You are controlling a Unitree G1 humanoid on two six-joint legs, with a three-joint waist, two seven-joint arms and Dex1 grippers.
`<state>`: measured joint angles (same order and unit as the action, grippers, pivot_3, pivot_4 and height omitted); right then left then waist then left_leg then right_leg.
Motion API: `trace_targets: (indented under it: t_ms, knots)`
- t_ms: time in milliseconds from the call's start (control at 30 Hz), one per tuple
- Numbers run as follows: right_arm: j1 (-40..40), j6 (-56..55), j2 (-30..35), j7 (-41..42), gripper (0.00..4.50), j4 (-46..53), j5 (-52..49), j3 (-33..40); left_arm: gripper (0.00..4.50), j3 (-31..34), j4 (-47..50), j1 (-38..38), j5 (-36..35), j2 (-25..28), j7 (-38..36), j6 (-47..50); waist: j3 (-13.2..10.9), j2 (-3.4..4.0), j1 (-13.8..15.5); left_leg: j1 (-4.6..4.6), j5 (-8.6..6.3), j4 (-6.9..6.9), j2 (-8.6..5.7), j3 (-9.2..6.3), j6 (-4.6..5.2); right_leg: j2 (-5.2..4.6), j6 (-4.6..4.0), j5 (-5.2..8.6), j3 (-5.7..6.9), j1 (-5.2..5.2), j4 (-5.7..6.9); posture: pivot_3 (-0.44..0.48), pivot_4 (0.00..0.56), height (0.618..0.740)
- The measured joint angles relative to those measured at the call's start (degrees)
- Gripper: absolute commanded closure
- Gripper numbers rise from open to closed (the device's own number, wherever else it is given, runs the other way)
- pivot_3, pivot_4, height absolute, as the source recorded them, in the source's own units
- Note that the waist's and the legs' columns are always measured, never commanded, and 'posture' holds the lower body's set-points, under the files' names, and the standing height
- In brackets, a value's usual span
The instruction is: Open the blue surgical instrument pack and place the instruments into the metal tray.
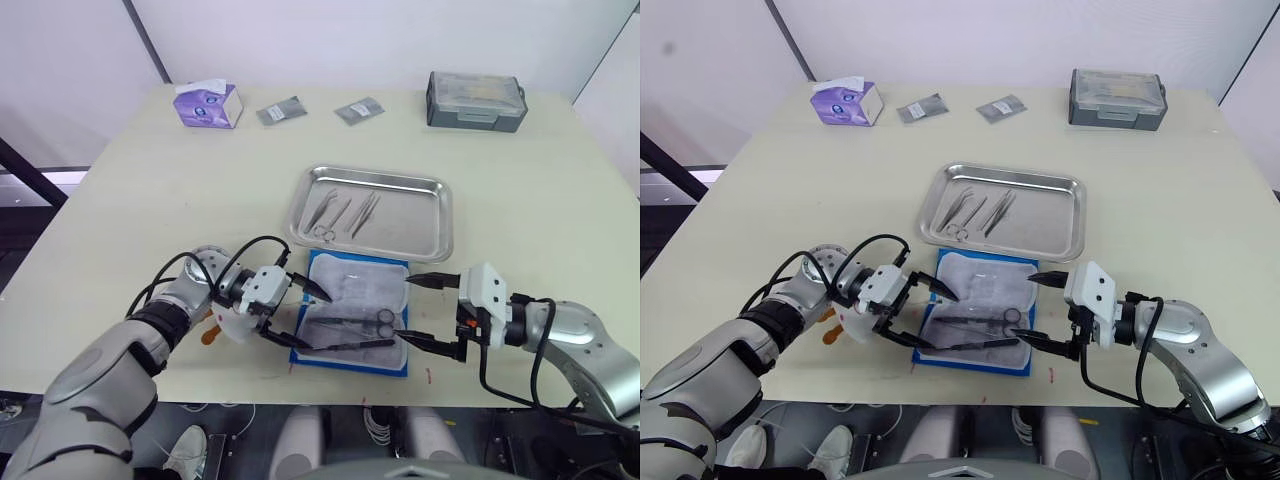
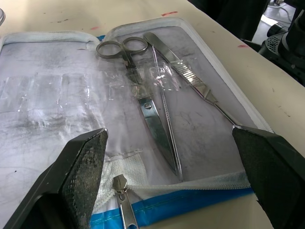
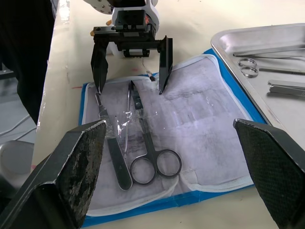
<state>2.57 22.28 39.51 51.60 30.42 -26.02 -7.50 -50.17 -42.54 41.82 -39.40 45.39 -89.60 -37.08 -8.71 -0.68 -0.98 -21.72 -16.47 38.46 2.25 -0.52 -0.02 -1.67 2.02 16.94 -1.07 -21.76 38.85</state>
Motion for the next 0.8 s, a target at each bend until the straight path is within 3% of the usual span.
trace_targets:
  t_ms: [367,600,700,800]
  knots:
    - [2.05,2.79,1.05,0.17,0.00,2.37,0.97,-1.89,0.08,1.82,-1.41,-0.16,1.26,-1.45,-0.09,-0.12,0.05,0.08,0.21,0.02,0.00,0.01,-0.02,0.00,0.00,-0.02,0.00,0.00,-0.01,0.02,0.01,0.000,0.150,0.740]
    - [9.49,11.27,-0.60,-4.78,0.00,2.40,3.64,-5.87,0.08,2.32,-1.76,-0.40,1.59,-1.88,-0.11,-0.11,0.07,0.12,0.17,0.03,0.00,0.01,-0.02,-0.03,0.00,-0.02,0.00,0.00,-0.02,0.01,0.03,0.000,0.150,0.740]
    - [13.22,15.66,-0.71,-6.34,1.31,2.99,5.58,-9.35,0.00,2.38,-1.91,-0.36,1.72,-2.19,-0.10,-0.11,0.08,0.13,0.19,0.03,0.00,0.01,-0.01,-0.06,0.00,-0.01,0.00,0.00,0.02,0.01,0.02,0.000,0.150,0.740]
    - [14.16,20.08,-1.22,-8.81,1.31,4.60,7.02,-11.63,0.00,2.39,-1.92,-0.39,1.72,-2.30,-0.10,-0.12,0.08,0.13,0.20,0.01,0.00,-0.01,-0.01,-0.09,0.00,-0.02,0.00,0.00,0.02,0.00,0.00,0.000,0.150,0.740]
